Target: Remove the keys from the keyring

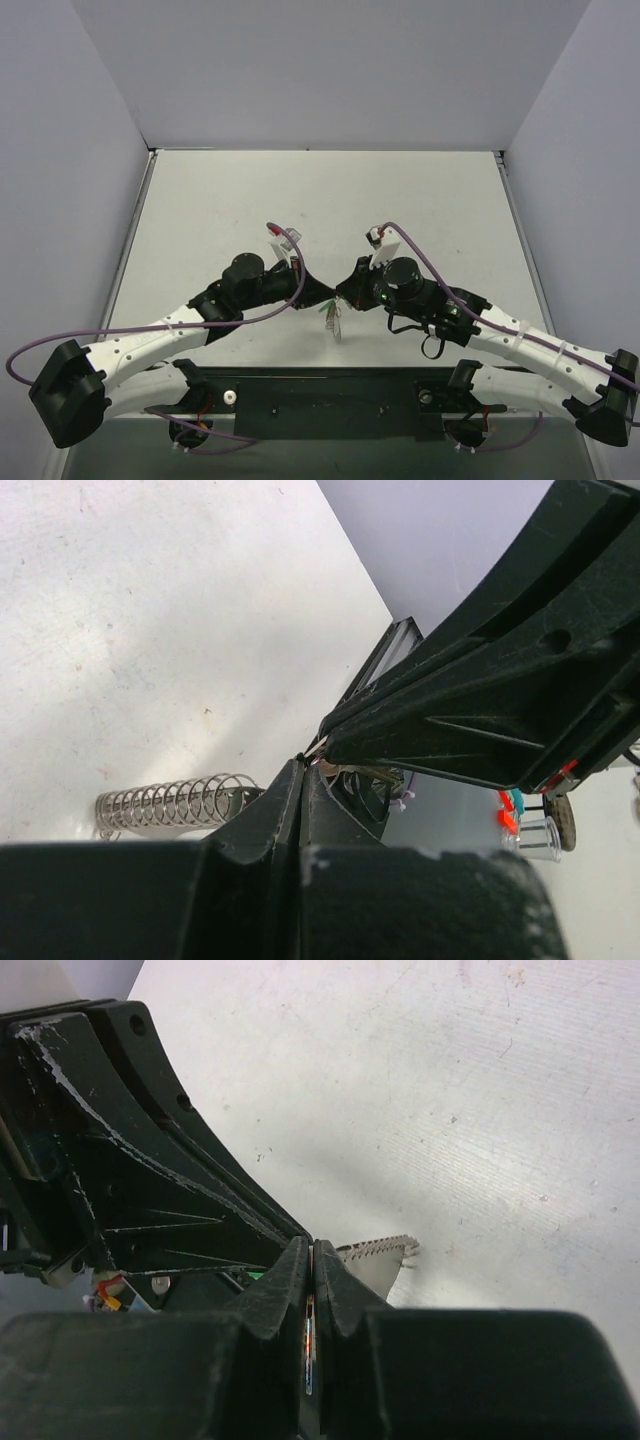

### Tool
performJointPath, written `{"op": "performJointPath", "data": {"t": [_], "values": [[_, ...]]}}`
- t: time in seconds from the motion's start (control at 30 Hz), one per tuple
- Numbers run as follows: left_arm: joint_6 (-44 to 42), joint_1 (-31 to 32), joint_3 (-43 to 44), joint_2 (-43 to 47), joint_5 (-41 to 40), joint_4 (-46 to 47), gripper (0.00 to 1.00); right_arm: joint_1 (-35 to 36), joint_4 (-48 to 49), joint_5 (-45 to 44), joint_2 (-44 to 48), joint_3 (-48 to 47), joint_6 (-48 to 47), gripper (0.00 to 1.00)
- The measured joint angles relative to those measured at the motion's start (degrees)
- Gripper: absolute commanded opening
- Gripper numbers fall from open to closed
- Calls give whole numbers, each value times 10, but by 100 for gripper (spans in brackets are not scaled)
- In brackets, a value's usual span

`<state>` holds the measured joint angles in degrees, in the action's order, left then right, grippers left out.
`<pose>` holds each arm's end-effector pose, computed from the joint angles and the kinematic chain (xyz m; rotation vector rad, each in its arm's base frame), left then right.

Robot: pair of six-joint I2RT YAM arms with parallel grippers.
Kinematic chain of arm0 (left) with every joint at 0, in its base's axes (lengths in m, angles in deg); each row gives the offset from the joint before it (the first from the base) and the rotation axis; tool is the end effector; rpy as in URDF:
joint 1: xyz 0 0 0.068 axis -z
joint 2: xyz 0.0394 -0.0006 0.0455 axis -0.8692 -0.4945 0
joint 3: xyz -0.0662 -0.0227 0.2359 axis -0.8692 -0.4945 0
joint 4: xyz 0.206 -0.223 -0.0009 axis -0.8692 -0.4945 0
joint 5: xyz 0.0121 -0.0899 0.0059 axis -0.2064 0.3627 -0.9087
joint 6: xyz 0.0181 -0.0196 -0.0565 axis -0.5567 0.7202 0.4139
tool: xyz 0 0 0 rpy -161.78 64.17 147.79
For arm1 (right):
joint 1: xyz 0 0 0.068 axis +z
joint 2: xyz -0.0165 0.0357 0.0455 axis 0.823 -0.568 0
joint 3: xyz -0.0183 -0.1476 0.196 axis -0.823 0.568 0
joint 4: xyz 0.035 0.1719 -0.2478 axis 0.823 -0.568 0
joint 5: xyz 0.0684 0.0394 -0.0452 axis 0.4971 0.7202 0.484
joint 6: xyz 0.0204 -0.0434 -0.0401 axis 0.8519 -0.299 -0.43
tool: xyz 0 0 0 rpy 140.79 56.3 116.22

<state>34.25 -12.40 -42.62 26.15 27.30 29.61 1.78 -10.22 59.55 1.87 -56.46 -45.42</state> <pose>0.1915 -0.2366 0.2111 0.3178 1.9945 -1.4353 0.1612 0.2483 0.2850 -0.3601 1.9120 1.1043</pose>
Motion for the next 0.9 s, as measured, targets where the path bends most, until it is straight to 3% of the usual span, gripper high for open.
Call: {"op": "performJointPath", "data": {"t": [0.67, 0.9], "values": [[50, 8, 17, 29, -100, -64, 0, 41, 42, -108, -45, -16, 21, 0], [21, 23, 30, 35, -127, -100, 38, 49, 41, -112, -48, -17, 21, 0]]}}
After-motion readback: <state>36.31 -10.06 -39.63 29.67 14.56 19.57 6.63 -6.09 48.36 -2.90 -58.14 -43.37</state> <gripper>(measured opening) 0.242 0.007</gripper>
